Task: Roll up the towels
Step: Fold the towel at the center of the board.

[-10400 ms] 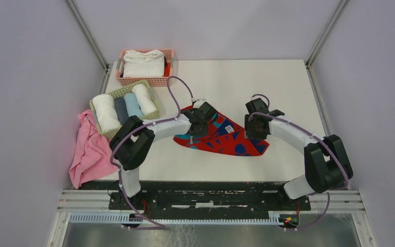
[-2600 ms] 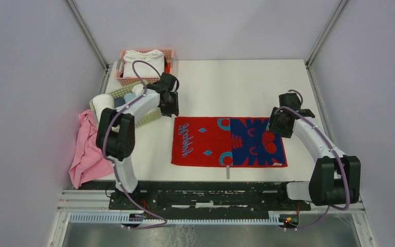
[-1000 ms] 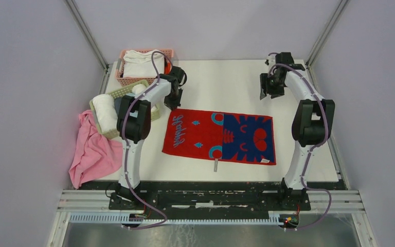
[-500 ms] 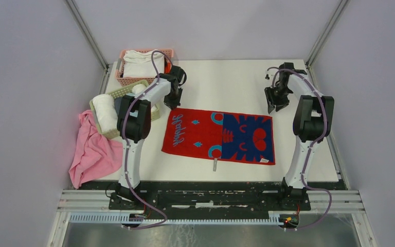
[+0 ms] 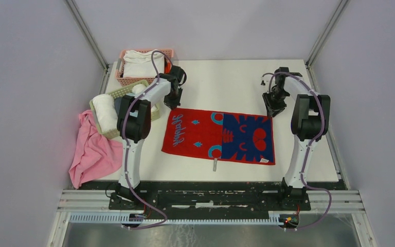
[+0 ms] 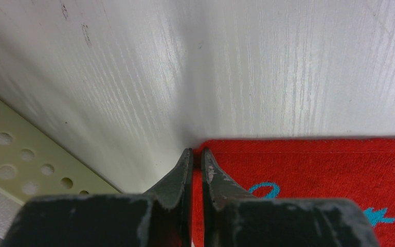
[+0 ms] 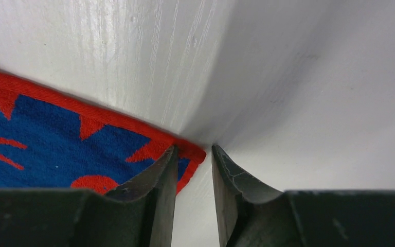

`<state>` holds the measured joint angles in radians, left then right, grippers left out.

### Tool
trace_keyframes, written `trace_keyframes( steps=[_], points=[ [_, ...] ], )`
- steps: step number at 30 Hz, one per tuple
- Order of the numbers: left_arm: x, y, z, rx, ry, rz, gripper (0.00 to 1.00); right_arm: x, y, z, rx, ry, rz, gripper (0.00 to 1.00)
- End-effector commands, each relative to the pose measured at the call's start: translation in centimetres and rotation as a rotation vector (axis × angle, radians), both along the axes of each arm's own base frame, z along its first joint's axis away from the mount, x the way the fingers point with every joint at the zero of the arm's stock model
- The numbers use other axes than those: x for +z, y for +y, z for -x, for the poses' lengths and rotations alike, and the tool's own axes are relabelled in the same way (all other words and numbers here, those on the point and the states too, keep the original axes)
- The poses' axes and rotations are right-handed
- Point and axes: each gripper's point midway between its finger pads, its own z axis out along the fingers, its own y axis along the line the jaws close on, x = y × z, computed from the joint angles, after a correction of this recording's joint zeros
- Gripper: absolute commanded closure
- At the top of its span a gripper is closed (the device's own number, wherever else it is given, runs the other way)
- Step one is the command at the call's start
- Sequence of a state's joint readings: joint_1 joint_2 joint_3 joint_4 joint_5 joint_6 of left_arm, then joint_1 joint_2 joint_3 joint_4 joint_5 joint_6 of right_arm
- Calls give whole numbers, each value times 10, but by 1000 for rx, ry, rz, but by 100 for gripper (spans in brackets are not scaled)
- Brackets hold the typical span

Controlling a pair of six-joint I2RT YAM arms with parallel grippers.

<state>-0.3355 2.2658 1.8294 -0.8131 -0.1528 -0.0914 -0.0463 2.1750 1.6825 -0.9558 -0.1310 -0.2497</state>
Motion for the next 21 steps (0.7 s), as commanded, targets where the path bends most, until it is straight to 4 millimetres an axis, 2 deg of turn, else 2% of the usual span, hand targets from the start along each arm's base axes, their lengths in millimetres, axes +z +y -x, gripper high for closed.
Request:
trace_keyframes(
  steps=[1,5,8,10,12,15,21],
  points=[
    [-21,3,-1,-39,30,-13,97,-18,7,8,51,56,20,63],
    [-22,3,-1,-40,30,-14,97,-26,8,15,72,93,47,70],
    [-21,4,-1,-38,29,-16,97,-27,4,10,60,75,82,80],
    [-17,5,-3,-36,17,-11,97,-22,0,3,52,46,101,91],
    [-11,3,-8,-34,-5,8,97,-13,-4,-7,37,13,127,99],
    [8,2,-25,-17,-68,55,97,9,-14,-30,9,-74,178,99],
    [57,3,-72,2,-217,134,97,56,-30,-64,-11,-247,254,99]
  ],
)
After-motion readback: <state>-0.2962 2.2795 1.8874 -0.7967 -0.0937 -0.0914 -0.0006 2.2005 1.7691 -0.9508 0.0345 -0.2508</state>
